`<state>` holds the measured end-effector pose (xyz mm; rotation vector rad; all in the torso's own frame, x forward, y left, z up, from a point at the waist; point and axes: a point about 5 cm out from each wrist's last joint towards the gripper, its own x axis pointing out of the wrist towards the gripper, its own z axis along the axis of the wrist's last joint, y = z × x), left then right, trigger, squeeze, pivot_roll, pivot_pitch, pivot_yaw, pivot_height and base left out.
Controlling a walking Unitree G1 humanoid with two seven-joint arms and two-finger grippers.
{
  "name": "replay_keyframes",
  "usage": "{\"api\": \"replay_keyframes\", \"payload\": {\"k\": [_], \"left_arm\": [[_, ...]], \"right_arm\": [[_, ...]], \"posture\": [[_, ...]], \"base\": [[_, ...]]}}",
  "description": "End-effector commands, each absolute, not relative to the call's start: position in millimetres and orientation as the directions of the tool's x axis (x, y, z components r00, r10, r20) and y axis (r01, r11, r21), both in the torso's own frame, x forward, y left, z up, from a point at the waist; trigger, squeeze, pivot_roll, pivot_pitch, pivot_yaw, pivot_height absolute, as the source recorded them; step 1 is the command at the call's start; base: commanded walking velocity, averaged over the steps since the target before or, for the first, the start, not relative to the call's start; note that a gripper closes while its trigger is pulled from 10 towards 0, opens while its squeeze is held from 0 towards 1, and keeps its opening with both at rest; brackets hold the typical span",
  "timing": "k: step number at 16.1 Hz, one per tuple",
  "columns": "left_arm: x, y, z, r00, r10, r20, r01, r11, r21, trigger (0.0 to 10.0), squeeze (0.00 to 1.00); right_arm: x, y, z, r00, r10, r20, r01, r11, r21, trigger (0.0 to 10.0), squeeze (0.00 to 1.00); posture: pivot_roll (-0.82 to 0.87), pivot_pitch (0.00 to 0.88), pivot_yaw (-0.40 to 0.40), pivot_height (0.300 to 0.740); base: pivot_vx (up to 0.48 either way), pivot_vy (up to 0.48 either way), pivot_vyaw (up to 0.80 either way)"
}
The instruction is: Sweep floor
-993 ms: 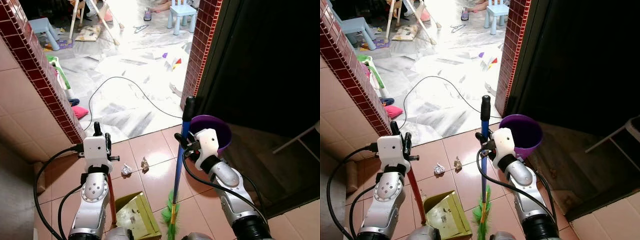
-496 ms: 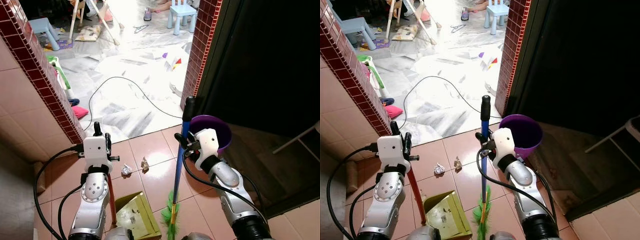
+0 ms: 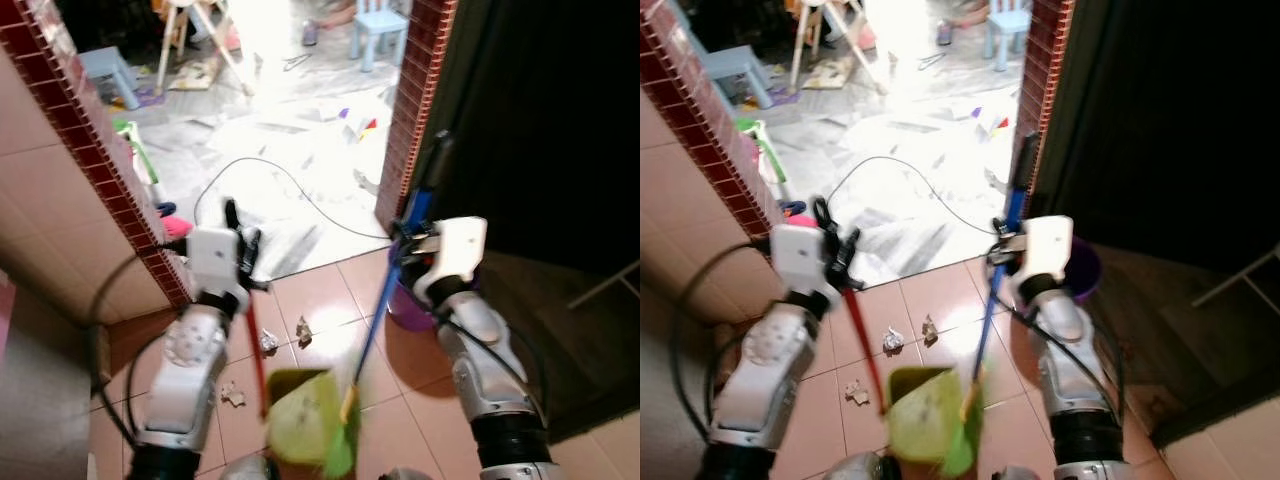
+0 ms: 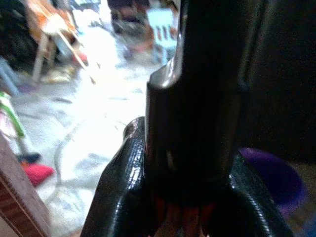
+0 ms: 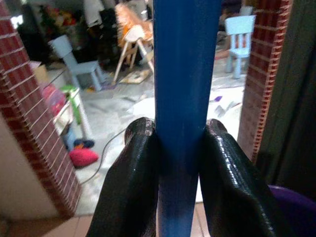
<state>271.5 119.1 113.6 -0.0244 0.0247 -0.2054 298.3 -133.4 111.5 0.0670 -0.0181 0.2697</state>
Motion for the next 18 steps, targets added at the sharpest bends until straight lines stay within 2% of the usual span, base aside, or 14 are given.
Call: {"api": "replay_keyframes", "payload": {"k": [1,4,6,8,10,12,13,18], "left_arm": [[270.8,123.7,113.5,0.980,-0.196,-0.028,0.196,0.980,-0.022,10.0,0.00],[263.8,132.3,118.2,0.987,-0.156,-0.037,0.158,0.985,0.073,10.0,0.00],[264.2,139.0,119.1,0.995,-0.092,-0.050,0.096,0.993,0.074,10.0,0.00],[263.8,154.5,129.5,0.999,-0.025,0.021,0.020,0.977,0.210,10.0,0.00],[263.0,162.3,136.8,0.998,0.008,0.057,-0.021,0.973,0.230,10.0,0.00],[261.8,177.6,149.1,0.984,0.122,0.129,-0.154,0.946,0.284,10.0,0.00],[260.9,180.1,148.1,0.981,0.147,0.127,-0.178,0.941,0.288,10.0,0.00],[259.8,178.0,140.9,0.980,0.172,0.102,-0.194,0.941,0.278,10.0,0.00]], "right_arm": [[297.4,-125.6,114.3,0.946,0.321,0.043,-0.324,0.941,0.097,10.0,0.00],[293.5,-123.1,120.8,0.916,0.399,0.046,-0.401,0.916,0.026,10.0,0.00],[290.8,-123.7,122.6,0.903,0.426,0.056,-0.426,0.905,-0.021,10.0,0.00],[285.7,-121.3,124.9,0.868,0.492,0.060,-0.486,0.869,-0.097,10.0,0.00],[284.2,-120.1,126.2,0.855,0.515,0.061,-0.506,0.854,-0.119,10.0,0.00],[282.0,-113.3,125.3,0.830,0.556,0.054,-0.543,0.825,-0.156,10.0,0.00],[281.0,-112.5,125.5,0.826,0.561,0.057,-0.546,0.821,-0.165,10.0,0.00],[278.5,-113.3,123.9,0.823,0.566,0.053,-0.552,0.818,-0.159,10.0,0.00]], "posture": [[-0.07,0.000,0.047,0.740],[-0.08,0.000,0.052,0.740],[-0.08,0.000,0.059,0.740],[-0.09,0.000,0.067,0.740],[-0.08,0.000,0.063,0.740],[-0.07,0.000,0.054,0.740],[-0.07,0.000,0.050,0.740],[-0.07,0.000,0.045,0.740]], "base": [[0.000,0.000,0.00],[0.000,0.000,0.00],[0.000,0.000,0.00],[0.000,0.000,0.00],[0.000,0.000,0.00],[0.000,0.000,0.00],[0.000,0.000,0.00],[0.000,0.000,0.67]]}}
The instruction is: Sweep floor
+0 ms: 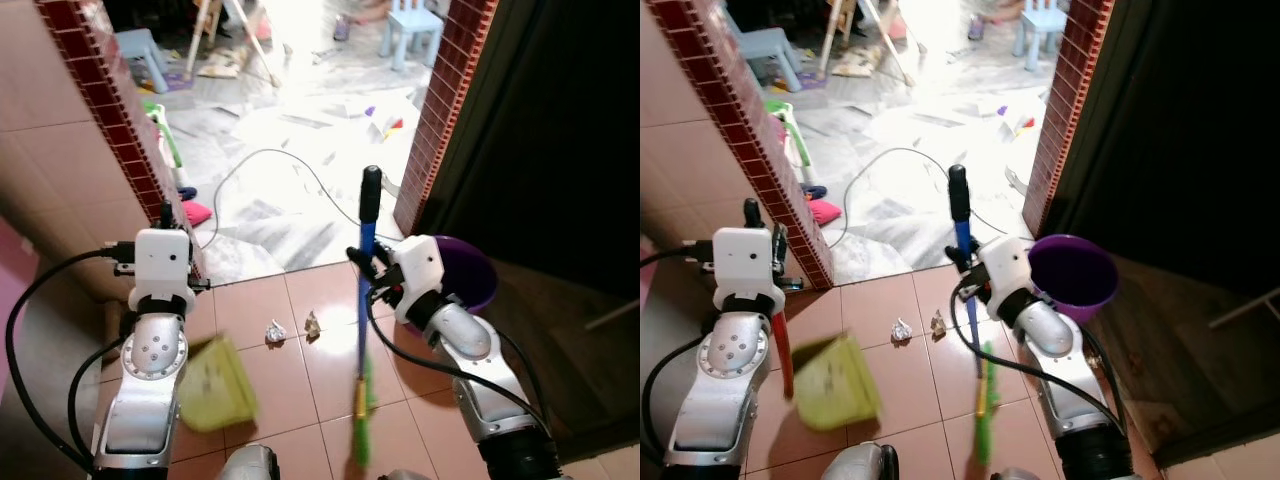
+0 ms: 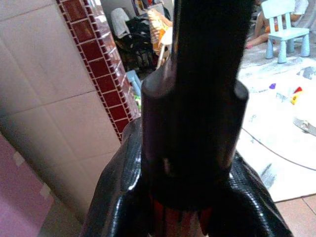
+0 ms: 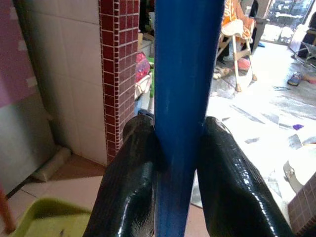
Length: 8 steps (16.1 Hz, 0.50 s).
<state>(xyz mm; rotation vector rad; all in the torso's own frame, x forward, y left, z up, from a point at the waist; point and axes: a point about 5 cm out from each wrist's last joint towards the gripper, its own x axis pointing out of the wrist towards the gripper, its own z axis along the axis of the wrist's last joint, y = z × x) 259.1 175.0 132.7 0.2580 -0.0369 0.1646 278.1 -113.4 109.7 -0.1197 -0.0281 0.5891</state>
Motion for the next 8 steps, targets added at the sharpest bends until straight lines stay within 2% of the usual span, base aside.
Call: {"api": "replay_keyframes", "payload": {"k": [1,6,8], "left_arm": [[260.4,177.3,139.5,0.981,0.168,0.096,-0.188,0.944,0.272,10.0,0.00],[270.9,189.6,139.7,0.976,0.193,0.105,-0.216,0.932,0.292,10.0,0.00],[272.7,193.5,141.5,0.970,0.216,0.109,-0.238,0.931,0.278,10.0,0.00]], "right_arm": [[277.9,-114.4,123.6,0.826,0.562,0.052,-0.550,0.822,-0.149,10.0,0.00],[275.6,-116.9,123.8,0.831,0.554,0.049,-0.544,0.827,-0.140,10.0,0.00],[272.6,-113.5,124.2,0.810,0.584,0.051,-0.566,0.802,-0.192,10.0,0.00]], "posture": [[-0.08,0.000,0.044,0.740],[-0.08,0.000,0.031,0.740],[-0.08,0.000,0.027,0.740]], "base": [[0.000,0.000,0.51],[0.000,0.000,0.00],[0.000,0.000,0.80]]}}
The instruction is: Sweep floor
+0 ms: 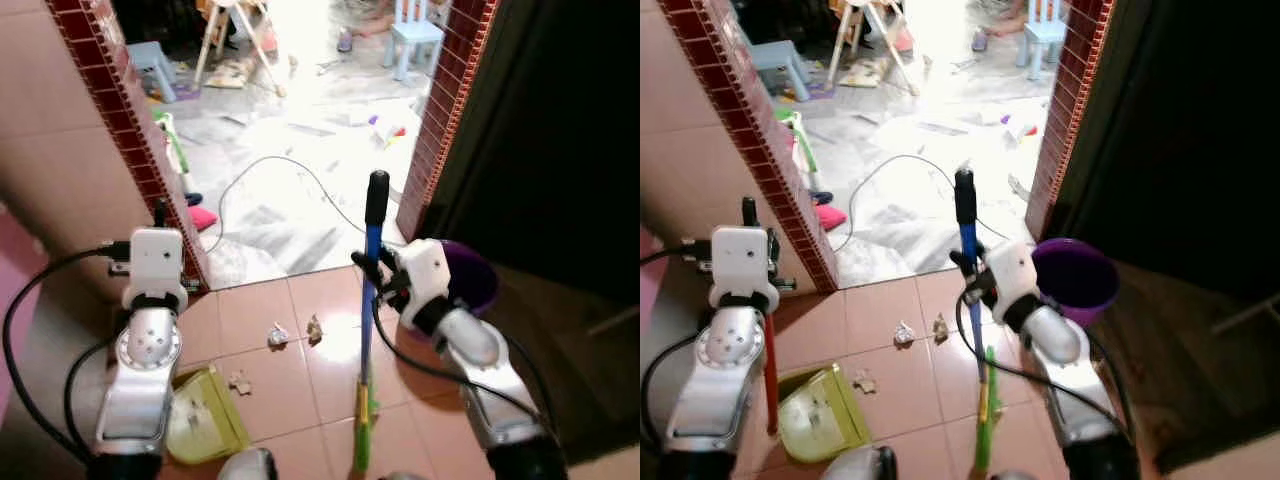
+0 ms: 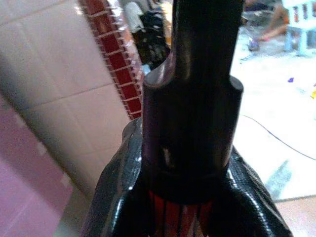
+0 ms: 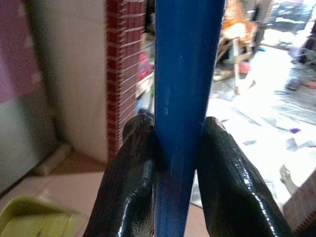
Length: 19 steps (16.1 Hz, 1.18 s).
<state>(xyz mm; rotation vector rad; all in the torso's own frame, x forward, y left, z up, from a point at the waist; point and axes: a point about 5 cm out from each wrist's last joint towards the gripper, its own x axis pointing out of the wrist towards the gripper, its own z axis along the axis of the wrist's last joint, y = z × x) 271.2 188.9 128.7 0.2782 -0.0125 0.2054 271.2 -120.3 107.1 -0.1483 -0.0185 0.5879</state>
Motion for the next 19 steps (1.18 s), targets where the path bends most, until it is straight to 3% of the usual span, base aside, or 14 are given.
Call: {"api": "replay_keyframes", "payload": {"k": [1,14,19], "left_arm": [[272.9,193.7,141.7,0.971,0.215,0.108,-0.237,0.930,0.279,10.0,0.00],[277.0,187.4,139.9,0.977,0.185,0.102,-0.205,0.948,0.245,10.0,0.00],[278.3,186.3,138.9,0.976,0.198,0.091,-0.213,0.953,0.216,10.0,0.00]], "right_arm": [[272.0,-112.9,123.9,0.807,0.588,0.049,-0.569,0.799,-0.195,10.0,0.00],[270.2,-116.1,122.6,0.816,0.576,0.045,-0.563,0.810,-0.161,10.0,0.00],[271.9,-118.5,123.2,0.817,0.574,0.044,-0.562,0.812,-0.158,10.0,0.00]], "posture": [[-0.08,0.000,0.027,0.740],[-0.09,0.000,0.032,0.740],[-0.10,0.000,0.026,0.740]], "base": [[0.000,0.000,0.80],[0.286,0.000,0.08],[0.267,0.400,0.00]]}}
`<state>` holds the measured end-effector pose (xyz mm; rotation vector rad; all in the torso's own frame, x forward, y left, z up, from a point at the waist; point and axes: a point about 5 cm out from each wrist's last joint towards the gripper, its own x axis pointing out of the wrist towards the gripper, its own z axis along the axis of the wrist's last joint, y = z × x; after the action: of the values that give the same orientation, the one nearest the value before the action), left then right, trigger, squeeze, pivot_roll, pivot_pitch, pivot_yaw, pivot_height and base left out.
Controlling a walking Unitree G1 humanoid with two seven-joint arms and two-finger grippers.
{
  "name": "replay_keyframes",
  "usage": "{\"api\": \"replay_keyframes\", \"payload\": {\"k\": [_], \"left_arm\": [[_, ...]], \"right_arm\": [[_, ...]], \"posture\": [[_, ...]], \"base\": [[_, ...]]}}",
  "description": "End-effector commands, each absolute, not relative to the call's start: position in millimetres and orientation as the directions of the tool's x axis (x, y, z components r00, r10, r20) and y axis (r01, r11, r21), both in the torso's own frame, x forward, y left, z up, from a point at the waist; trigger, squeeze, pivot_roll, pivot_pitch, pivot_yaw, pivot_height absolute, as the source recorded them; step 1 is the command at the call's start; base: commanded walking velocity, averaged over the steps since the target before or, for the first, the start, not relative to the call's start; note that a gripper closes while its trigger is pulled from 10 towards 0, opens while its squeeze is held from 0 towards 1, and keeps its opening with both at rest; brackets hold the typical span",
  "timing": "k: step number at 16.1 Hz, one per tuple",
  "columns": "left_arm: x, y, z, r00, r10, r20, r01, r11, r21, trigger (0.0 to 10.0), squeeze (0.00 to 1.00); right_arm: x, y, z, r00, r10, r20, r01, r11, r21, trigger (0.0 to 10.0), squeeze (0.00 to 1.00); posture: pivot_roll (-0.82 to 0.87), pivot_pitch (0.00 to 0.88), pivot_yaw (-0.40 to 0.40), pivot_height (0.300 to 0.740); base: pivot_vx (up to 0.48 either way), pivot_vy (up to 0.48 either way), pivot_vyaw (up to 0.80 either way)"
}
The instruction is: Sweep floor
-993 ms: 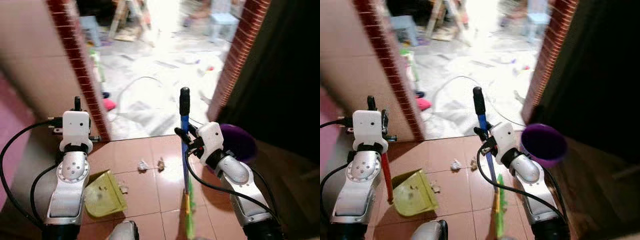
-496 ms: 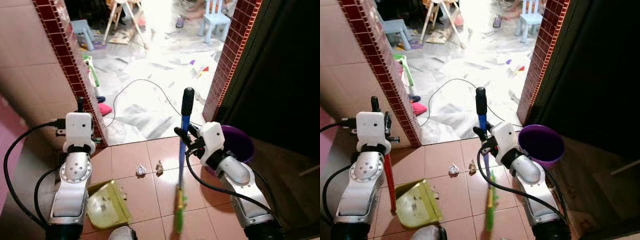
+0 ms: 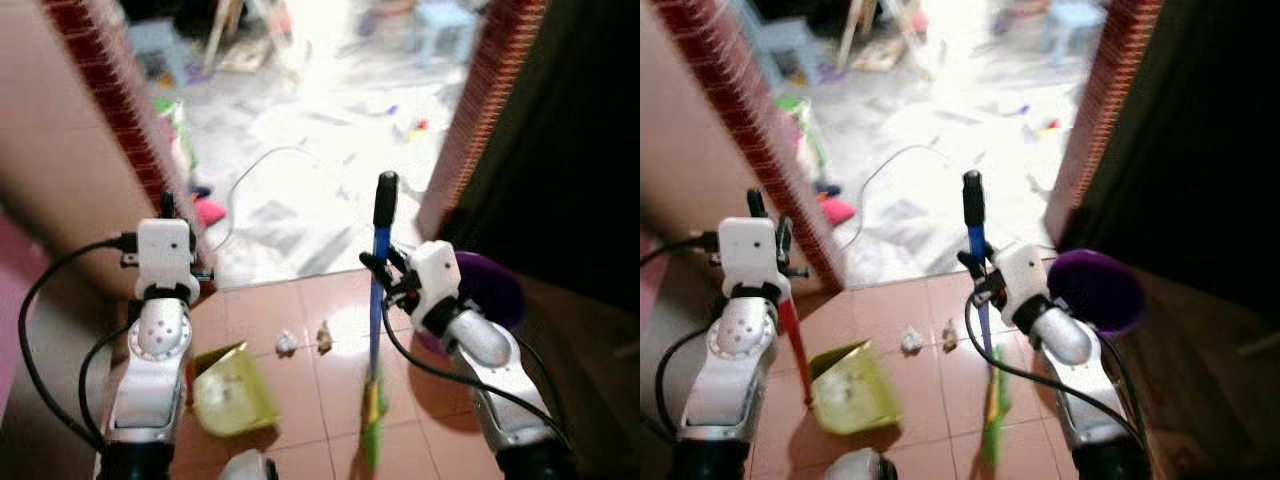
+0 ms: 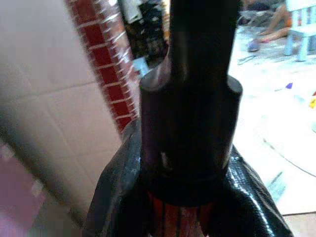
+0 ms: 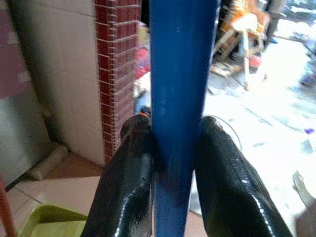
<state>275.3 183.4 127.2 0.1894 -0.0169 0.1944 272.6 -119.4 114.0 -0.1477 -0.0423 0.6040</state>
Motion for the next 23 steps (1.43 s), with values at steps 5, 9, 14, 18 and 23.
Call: {"api": "replay_keyframes", "payload": {"k": [5,9,14,18,23], "left_arm": [[279.4,184.9,137.0,0.978,0.191,0.084,-0.205,0.955,0.215,10.0,0.00],[281.1,184.0,137.8,0.978,0.189,0.087,-0.203,0.955,0.216,10.0,0.00],[283.7,184.9,137.1,0.980,0.175,0.093,-0.193,0.946,0.261,10.0,0.00],[291.9,181.6,127.1,0.994,0.093,0.063,-0.106,0.960,0.258,10.0,0.00],[307.9,162.2,115.9,0.997,0.046,0.061,-0.060,0.970,0.235,10.0,0.00]], "right_arm": [[271.9,-119.9,122.7,0.820,0.572,0.039,-0.559,0.813,-0.165,10.0,0.00],[271.0,-120.9,122.3,0.819,0.573,0.035,-0.559,0.811,-0.172,10.0,0.00],[272.4,-122.0,123.4,0.819,0.572,0.038,-0.558,0.811,-0.178,10.0,0.00],[271.2,-119.7,123.5,0.820,0.572,0.041,-0.558,0.812,-0.171,10.0,0.00],[264.5,-118.5,120.8,0.834,0.551,0.045,-0.541,0.830,-0.132,10.0,0.00]], "posture": [[-0.10,0.000,0.028,0.740],[-0.10,0.000,0.025,0.740],[-0.10,0.000,0.025,0.740],[-0.10,0.000,0.021,0.740],[-0.13,0.000,0.022,0.740]], "base": [[0.000,0.443,0.00],[0.000,0.217,0.00],[0.000,0.000,0.00],[0.000,0.000,0.00],[0.000,0.000,0.00]]}}
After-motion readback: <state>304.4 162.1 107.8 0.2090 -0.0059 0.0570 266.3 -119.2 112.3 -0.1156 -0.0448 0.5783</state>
